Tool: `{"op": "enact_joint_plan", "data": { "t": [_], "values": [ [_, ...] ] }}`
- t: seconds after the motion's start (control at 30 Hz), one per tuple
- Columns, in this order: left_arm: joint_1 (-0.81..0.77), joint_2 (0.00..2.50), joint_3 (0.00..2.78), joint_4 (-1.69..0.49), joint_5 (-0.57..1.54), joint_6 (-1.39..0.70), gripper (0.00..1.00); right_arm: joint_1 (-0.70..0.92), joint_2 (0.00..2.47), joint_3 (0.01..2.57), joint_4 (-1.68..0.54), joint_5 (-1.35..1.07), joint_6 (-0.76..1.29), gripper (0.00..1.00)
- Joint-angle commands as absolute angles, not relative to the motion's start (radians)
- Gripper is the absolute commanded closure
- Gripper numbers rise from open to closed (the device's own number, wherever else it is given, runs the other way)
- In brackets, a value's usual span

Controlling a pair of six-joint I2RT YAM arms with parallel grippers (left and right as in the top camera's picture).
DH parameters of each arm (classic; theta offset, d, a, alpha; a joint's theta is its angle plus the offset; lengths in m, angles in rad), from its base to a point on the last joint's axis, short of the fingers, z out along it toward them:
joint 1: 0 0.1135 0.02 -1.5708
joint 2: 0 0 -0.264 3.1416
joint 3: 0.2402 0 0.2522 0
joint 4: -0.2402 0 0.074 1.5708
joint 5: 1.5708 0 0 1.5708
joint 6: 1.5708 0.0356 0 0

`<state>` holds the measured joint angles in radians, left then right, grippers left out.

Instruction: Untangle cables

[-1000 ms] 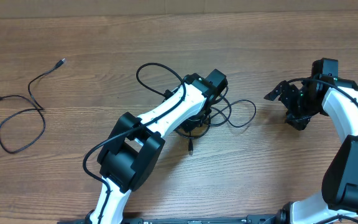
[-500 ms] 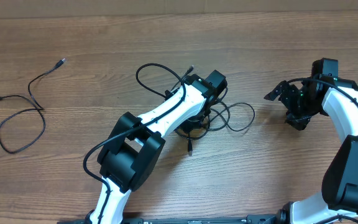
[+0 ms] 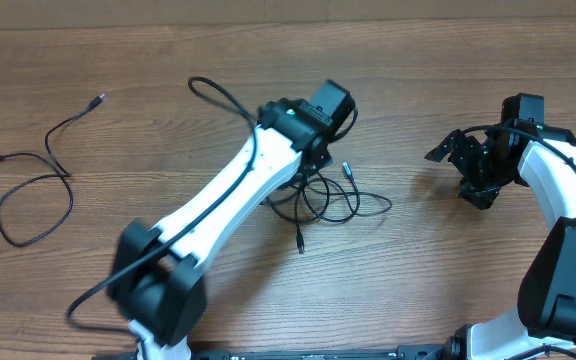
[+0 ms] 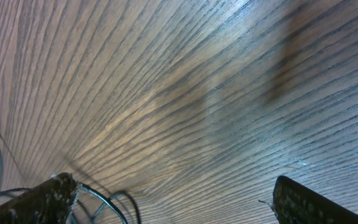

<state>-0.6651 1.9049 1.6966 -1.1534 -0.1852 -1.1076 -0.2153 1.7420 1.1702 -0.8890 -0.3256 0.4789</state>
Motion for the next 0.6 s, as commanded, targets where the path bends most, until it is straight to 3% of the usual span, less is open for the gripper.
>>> {"op": "enact_joint_plan", "data": {
  "t": [0.0,0.2,0.57],
  "values": [
    [-0.665,1.776,1.725,-1.087,-0.217,-0.623,0.96,-0.216,1.745,1.168,-0.884,-0.331,0.486,0.00],
    [-0.665,1.615,1.725,-0.989,-0.217,-0.339,0.96,-0.216,1.745,1.168,-0.884,-0.331,0.486,0.00],
    [-0.665,1.341,1.725,-0.787,-0.218,-0.198,0.96,-0.216,1.745,1.168,-0.884,-0.335,0.490,0.00]
  ]
}}
